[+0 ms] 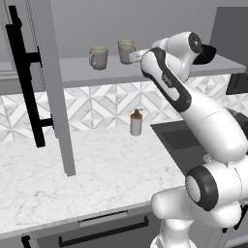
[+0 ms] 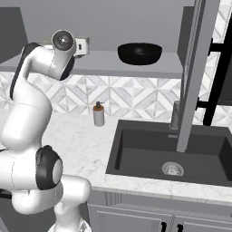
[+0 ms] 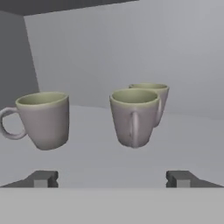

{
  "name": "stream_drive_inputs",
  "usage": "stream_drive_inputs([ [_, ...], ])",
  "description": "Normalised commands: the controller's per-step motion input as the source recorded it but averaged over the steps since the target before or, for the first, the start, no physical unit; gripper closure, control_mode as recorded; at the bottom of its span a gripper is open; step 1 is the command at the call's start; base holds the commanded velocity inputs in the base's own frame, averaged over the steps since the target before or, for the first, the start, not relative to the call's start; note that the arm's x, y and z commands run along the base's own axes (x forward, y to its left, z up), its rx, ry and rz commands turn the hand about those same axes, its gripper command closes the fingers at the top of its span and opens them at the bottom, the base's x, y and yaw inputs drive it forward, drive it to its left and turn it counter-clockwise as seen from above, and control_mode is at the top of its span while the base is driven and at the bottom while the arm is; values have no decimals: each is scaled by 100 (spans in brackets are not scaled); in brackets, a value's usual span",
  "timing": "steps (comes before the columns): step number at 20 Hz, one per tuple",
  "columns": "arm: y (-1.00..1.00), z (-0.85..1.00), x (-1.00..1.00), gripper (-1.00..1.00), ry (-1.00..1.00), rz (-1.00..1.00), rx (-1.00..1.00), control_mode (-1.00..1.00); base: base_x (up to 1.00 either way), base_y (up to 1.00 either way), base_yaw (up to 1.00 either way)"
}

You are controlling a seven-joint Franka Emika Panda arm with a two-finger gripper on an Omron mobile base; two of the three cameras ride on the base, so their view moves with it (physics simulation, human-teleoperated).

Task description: Gather all objects into one cabinet and sort the glasses and bowls to opposite sides.

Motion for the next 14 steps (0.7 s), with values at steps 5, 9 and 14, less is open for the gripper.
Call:
stream_drive_inputs([
  [5,0,2,-100,-100,-16,0,0,-100,0,0,0],
  [9,-1,0,-100,-100,-19,0,0,-100,0,0,0],
  [14,-5,-4,-100,-100,-14,0,5,-100,0,0,0],
])
